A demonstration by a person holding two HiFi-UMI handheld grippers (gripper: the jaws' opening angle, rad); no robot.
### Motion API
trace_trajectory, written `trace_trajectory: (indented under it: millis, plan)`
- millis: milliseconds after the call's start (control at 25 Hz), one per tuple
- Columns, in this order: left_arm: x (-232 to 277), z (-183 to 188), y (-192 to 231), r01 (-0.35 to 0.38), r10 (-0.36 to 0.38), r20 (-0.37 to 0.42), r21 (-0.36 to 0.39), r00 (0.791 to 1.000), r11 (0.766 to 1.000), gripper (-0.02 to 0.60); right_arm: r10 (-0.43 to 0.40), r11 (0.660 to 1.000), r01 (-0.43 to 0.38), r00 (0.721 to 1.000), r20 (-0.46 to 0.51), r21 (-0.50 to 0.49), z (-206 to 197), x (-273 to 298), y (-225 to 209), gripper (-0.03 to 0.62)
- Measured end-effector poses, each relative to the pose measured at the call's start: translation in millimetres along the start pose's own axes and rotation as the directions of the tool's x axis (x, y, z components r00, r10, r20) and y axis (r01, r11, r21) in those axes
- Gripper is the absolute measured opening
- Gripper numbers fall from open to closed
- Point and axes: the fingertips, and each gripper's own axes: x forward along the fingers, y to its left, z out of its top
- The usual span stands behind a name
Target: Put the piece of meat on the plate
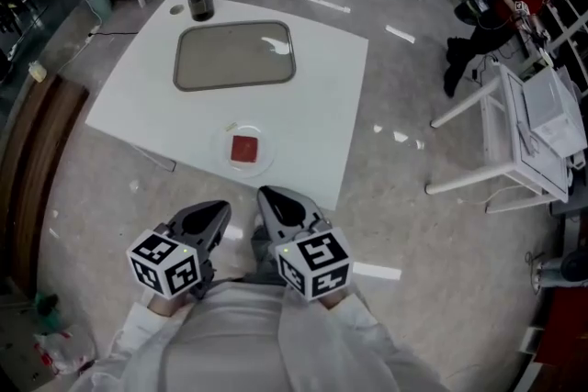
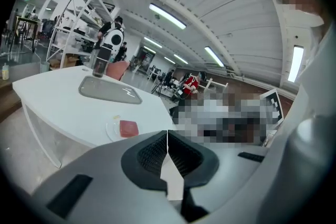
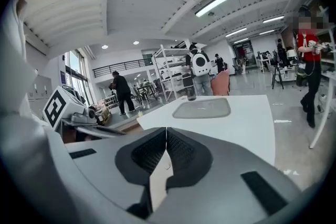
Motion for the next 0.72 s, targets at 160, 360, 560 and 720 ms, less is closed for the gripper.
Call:
trace_trajectory:
  millis: [160, 360, 560, 720]
  plan:
    - [30.6, 23.9, 14.6, -0.021, 0.021, 0.022, -0.026, 1.000, 0.999, 0.014, 0.034, 0.999, -0.034, 0.999, -0.020, -0.022, 15.3, 22.4, -27.9, 0.015]
    - [61.5, 46.7, 29.4, -0.037, 0.039, 0.033, -0.036, 0.999, 0.999, 0.014, 0.059, 0.998, -0.060, 0.997, -0.040, -0.028, 28.5, 45.7, -57.3, 0.015]
    - [80.5, 54.2, 36.5, -0.054, 0.055, 0.033, -0.041, 0.998, 0.998, 0.014, 0.073, 0.997, -0.075, 0.996, -0.056, -0.030, 31.7, 59.1, -77.0, 0.015]
    - [85.1, 57.6, 42.3, -0.064, 0.066, 0.031, -0.053, 0.997, 0.997, 0.014, 0.077, 0.997, -0.079, 0.995, -0.069, -0.025, 30.1, 63.5, -82.4, 0.015]
